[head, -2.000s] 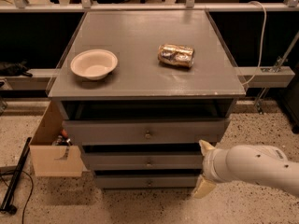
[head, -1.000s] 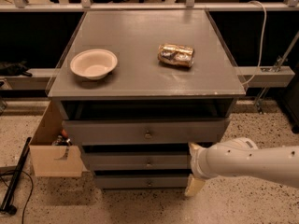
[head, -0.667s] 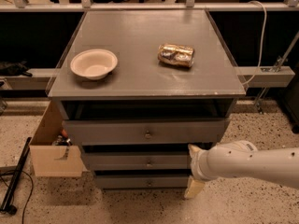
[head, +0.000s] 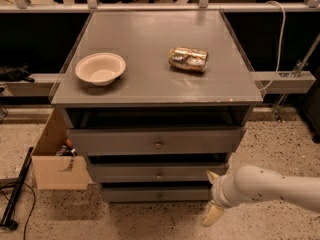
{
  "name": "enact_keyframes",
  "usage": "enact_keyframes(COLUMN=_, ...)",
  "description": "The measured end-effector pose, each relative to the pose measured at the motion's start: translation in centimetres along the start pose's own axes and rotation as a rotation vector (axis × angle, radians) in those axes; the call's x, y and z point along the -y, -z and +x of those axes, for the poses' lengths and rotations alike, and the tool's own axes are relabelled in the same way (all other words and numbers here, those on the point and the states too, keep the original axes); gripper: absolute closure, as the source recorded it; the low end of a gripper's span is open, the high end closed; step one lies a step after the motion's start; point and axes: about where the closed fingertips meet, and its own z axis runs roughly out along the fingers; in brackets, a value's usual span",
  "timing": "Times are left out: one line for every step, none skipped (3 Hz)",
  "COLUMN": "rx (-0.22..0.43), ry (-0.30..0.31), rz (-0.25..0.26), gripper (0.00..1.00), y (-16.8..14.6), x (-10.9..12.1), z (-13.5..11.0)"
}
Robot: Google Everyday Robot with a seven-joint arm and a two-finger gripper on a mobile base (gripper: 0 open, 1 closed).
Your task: Open middle drawer
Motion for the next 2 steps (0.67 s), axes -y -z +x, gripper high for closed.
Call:
enact_keyframes(rx=0.051, ry=-0.069, rz=-0.031, gripper=0.0, y=-2.1, x=-0.55, z=2.28)
enact_keyframes(rx=0.059, ry=-0.083, rz=-0.038, gripper=0.0, y=-2.68, x=-0.73, z=2.79)
